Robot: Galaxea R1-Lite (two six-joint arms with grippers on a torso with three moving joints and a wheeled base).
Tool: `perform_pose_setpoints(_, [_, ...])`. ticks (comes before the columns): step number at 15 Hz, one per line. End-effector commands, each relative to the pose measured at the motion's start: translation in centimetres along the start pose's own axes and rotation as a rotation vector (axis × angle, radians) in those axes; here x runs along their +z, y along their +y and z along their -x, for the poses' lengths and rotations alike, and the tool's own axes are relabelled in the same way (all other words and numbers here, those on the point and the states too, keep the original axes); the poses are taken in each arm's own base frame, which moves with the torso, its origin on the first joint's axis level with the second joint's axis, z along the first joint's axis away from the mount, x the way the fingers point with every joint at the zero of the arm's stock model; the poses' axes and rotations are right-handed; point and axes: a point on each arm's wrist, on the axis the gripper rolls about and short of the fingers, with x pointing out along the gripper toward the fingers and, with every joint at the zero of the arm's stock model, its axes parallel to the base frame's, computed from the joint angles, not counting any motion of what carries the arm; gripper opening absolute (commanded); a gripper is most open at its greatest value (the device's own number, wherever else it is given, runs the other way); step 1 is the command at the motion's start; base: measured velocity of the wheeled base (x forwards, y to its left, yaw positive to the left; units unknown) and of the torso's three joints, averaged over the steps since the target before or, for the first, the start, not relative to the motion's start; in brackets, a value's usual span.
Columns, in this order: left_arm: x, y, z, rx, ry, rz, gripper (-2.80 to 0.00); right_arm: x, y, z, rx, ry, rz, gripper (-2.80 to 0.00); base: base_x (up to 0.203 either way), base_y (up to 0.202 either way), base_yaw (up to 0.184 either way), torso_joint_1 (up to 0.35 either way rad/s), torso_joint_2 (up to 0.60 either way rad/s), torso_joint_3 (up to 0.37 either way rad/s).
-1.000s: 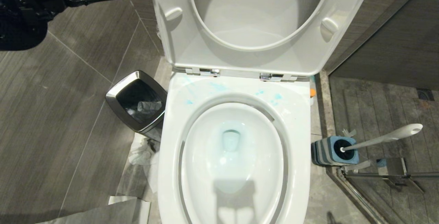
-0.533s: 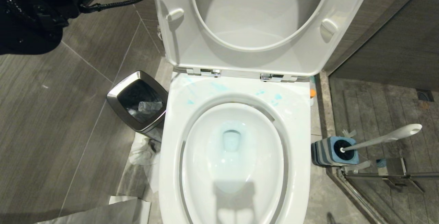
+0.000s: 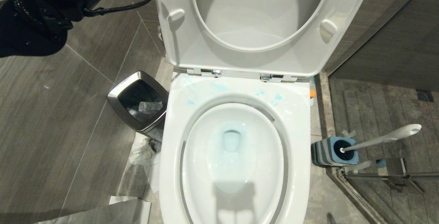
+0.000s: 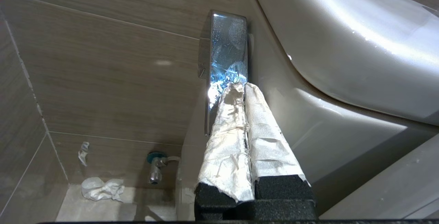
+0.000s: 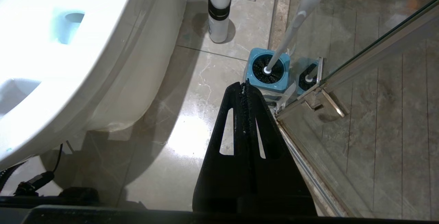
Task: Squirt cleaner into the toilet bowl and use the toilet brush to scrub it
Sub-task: Flush the toilet
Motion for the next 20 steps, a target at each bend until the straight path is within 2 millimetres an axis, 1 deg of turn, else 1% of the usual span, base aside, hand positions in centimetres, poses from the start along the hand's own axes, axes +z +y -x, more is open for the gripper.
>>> perform_pose_setpoints(1, [-1.0,0.1,-0.4,-0.016,0.021,0.001,-2.80,-0.7,0.0,-0.2,0.001,0.024,0.000,-2.80,0.000,0.000,0.000,0.000,0.00,0.000])
perform_pose_setpoints(4, [-1.0,0.0,-0.4,-0.046,0.023,0.002,-2.80,-0.7,0.0,-0.2,0.001,0.025,0.000,-2.80,0.000,0.000,0.000,0.000,0.00,0.000])
perform_pose_setpoints(9, [-0.8,-0.1,-0.3,-0.048,0.019,0.000,-2.80,-0.7,0.0,-0.2,0.001,0.025,0.000,-2.80,0.000,0.000,0.000,0.000,0.00,0.000])
perform_pose_setpoints(15, [-0.2,-0.1,-0.1,-0.046,0.005,-0.001,-2.80,-0.7,0.0,-0.2,0.001,0.024,0.000,-2.80,0.000,0.000,0.000,0.000,0.00,0.000])
perform_pose_setpoints(18, [0.8,-0.2,0.3,-0.049,-0.013,-0.003,-2.80,-0.7,0.0,-0.2,0.001,0.025,0.000,-2.80,0.000,0.000,0.000,0.000,0.00,0.000])
perform_pose_setpoints(20, [2.0,-0.2,0.7,-0.048,-0.034,-0.010,-2.80,-0.7,0.0,-0.2,0.001,0.025,0.000,-2.80,0.000,0.000,0.000,0.000,0.00,0.000])
